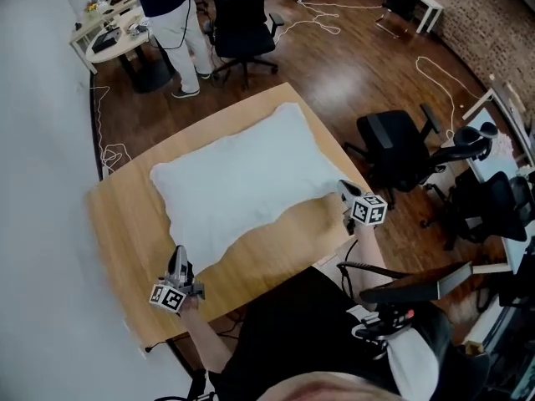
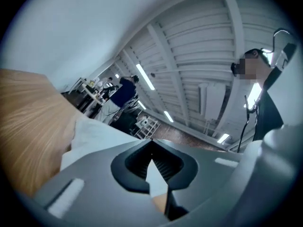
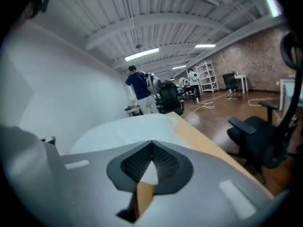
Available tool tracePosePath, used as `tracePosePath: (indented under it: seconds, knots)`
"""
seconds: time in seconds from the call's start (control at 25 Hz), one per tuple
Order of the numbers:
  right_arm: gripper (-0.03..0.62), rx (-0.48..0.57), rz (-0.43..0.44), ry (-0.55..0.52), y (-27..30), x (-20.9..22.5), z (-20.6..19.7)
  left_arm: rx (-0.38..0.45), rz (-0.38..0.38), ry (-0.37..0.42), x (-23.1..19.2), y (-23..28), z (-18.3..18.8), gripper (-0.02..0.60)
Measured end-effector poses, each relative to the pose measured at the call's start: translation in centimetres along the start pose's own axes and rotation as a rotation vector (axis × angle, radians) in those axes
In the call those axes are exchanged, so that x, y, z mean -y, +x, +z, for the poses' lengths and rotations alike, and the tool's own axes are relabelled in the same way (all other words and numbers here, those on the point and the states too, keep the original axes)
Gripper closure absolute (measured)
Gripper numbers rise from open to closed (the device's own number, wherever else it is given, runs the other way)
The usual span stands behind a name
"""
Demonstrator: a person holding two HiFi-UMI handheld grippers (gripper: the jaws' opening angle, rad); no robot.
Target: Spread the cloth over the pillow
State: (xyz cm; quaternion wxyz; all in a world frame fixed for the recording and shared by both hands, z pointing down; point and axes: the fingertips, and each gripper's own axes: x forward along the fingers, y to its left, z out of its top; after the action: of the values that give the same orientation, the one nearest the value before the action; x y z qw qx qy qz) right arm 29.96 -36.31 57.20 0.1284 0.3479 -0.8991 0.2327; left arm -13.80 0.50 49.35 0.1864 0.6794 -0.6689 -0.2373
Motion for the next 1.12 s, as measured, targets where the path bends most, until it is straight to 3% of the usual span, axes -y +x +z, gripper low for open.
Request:
tracePosePath:
  seconds: [0.12, 0.24, 0.48, 0.72, 0.84, 1.12]
  knots:
    - [0.591, 0.05, 0.205, 0.044, -0.4, -8.7, -1.2, 0.117, -0.183, 0.013, 3.8, 1.1, 2.7, 0.581]
    - [0.591, 0.018, 0.361, -0.059, 0.7, -16.7, 0.0, 0.189, -0.318, 0.019, 8.3, 2.7, 3.3, 0.581]
    - [0.591, 0.075, 0.589, -0.186, -4.6, -26.0, 3.6, 0.126, -0.425, 0.044, 16.7, 2.4, 1.6, 0.581]
    - [0.591, 0.104, 0.718, -0.203, -5.8, -27.9, 5.4, 0.136, -0.381, 0.137, 19.5, 1.2, 3.3, 0.581]
    - [0.591, 0.112, 0.752, -0.142, -6.9, -26.0, 6.0, 0.14, -0.346, 0.163, 21.4, 1.9, 3.1, 0.581]
    - [0.591, 0.134, 0.782, -0.045, -10.0, -20.0, 7.2, 0.125, -0.38, 0.178, 28.2, 5.6, -0.2, 0.581]
